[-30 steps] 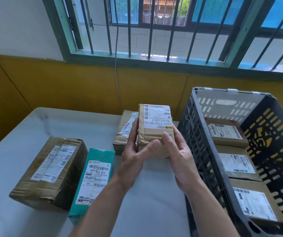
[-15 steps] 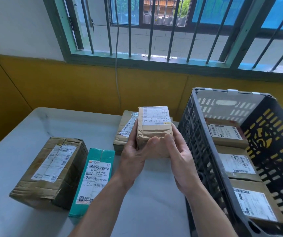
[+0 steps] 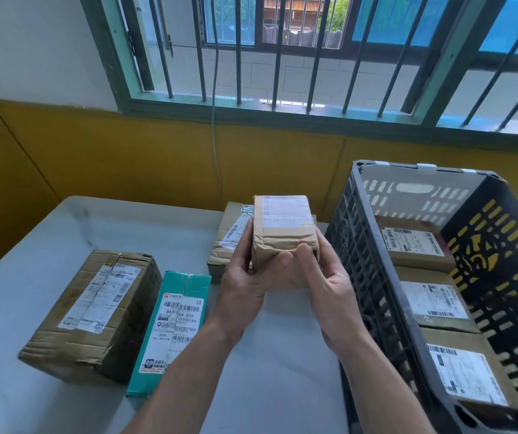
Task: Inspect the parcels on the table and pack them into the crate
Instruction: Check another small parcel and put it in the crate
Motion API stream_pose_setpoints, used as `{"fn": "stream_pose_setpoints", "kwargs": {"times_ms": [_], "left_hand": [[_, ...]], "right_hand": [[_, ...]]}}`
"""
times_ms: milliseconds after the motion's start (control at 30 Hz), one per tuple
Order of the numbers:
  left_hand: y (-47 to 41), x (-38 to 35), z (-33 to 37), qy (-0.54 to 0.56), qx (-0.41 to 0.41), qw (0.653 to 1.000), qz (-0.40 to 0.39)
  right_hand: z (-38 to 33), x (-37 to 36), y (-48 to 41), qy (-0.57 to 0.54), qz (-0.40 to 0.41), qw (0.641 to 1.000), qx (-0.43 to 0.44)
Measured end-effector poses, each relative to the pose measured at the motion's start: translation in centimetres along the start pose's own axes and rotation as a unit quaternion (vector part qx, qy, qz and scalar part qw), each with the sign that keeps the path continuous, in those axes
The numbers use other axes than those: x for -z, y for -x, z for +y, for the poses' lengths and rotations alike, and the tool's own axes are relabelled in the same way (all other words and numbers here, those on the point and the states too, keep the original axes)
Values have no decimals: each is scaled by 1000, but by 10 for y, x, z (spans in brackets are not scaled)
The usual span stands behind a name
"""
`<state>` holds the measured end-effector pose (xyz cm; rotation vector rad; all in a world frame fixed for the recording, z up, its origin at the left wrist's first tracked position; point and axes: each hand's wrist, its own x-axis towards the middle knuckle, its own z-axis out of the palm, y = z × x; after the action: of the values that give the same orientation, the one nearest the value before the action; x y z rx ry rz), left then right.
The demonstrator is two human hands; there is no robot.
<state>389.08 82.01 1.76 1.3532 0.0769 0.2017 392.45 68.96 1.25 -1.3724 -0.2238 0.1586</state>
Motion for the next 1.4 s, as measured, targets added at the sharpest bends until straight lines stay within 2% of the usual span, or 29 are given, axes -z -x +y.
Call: {"fn": "stream_pose_setpoints", "kwargs": {"times_ms": [433,1033,1200,1400], "left_hand": [[-2,-3,1,-9,6,1000,10],[-2,-7,2,-15,-3,998,54],[-4,-8,-1,-4,0,998,55],[-4,-4,-6,-10,5,998,69]], "right_hand": [[3,5,-4,3,-12,1000,20],[6,5,-2,59,12,998,10],[5,3,-4,51,35,998,19],[5,3,-1,49,26,998,12]]}}
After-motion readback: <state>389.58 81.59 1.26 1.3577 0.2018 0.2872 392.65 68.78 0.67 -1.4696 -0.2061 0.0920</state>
